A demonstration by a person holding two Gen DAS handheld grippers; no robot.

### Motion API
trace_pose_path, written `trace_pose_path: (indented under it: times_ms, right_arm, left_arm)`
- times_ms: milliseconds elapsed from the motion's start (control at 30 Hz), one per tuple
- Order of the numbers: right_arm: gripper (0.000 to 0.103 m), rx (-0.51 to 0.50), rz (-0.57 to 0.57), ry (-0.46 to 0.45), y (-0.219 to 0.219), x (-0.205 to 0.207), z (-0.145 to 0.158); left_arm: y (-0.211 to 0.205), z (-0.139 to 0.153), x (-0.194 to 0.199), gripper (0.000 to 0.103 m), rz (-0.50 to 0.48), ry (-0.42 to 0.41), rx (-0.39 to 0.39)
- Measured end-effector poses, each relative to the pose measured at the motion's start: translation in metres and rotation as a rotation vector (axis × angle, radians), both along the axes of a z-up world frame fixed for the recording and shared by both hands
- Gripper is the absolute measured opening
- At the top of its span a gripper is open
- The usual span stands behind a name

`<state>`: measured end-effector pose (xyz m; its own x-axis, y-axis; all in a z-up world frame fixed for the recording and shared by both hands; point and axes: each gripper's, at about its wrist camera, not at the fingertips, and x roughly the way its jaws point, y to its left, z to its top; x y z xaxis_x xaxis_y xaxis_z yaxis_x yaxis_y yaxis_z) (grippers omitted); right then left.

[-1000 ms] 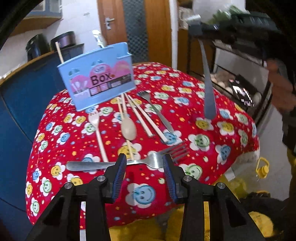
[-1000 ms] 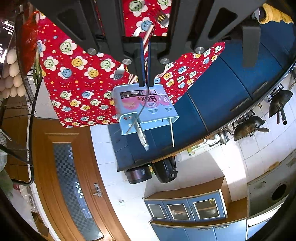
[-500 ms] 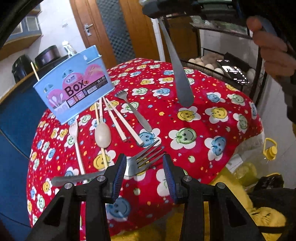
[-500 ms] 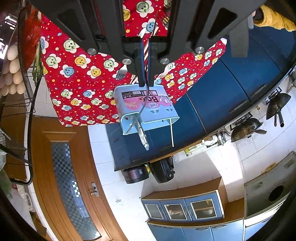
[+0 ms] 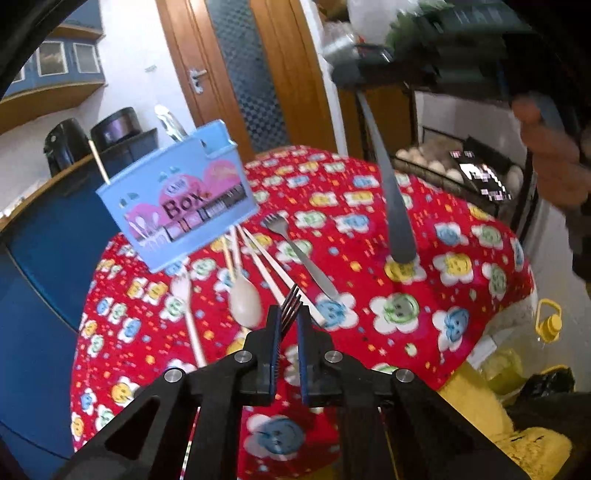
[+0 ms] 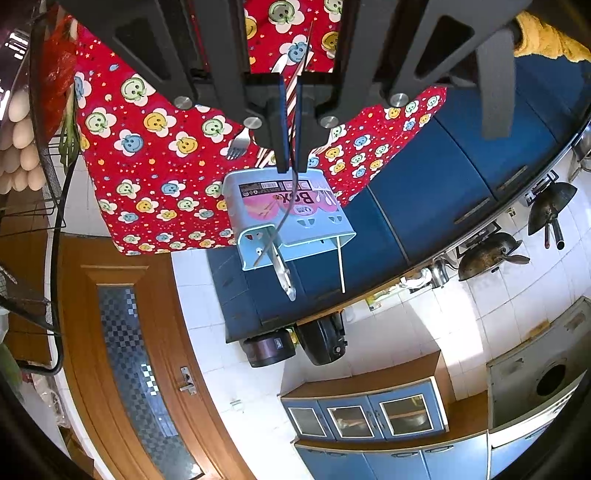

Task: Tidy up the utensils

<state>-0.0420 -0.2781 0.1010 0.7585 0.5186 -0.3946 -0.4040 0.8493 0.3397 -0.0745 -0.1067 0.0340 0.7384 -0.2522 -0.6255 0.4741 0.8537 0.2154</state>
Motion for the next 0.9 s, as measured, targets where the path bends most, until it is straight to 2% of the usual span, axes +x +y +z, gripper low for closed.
trace_pose_path:
  times_ms: [167,400,500,633,900]
  right_arm:
    - [0.005,0.006,0.010,-0.019,0.005,-0.001,0.006]
    - [0.005,0.019,0.018,-0.056,0.010,-0.004,0.016]
    - [0.005,0.012,0.019,-0.054,0.015,-0.002,0.017]
    - [0.005,0.008,0.029,-0.046,0.024,0.001,0.015]
    - [0.005,-0.014,0.045,-0.034,0.040,0.009,0.014]
  left_arm:
    - [0.017,0.022,0.005,0.005,0.034,-0.042,-0.056]
    - [0.036,0.048,0.011,0.001,0.099,-0.124,-0.068]
    - [0.050,0.061,0.019,0.001,0.148,-0.145,-0.101]
    - [0.077,0.081,0.033,0.002,0.209,-0.127,-0.193]
    - [0.110,0.114,0.037,0.001,0.260,-0.194,-0.251]
